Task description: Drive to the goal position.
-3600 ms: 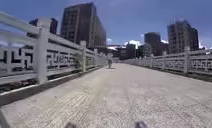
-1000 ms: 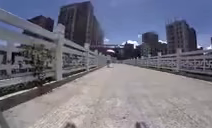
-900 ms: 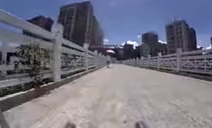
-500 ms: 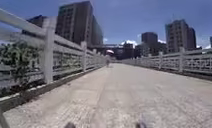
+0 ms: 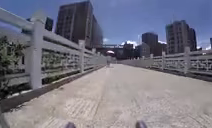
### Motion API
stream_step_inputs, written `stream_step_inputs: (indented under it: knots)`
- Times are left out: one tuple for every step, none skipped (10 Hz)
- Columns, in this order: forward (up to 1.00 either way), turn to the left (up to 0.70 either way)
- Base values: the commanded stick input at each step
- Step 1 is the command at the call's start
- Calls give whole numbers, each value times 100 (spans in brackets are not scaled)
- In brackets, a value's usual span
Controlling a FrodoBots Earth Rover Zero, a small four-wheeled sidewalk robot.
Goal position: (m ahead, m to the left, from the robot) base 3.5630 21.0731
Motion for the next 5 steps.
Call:
stream_step_inputs:
  knots:
    - [70,0]
    - [70,0]
    - [70,0]
    - [70,0]
    - [70,0]
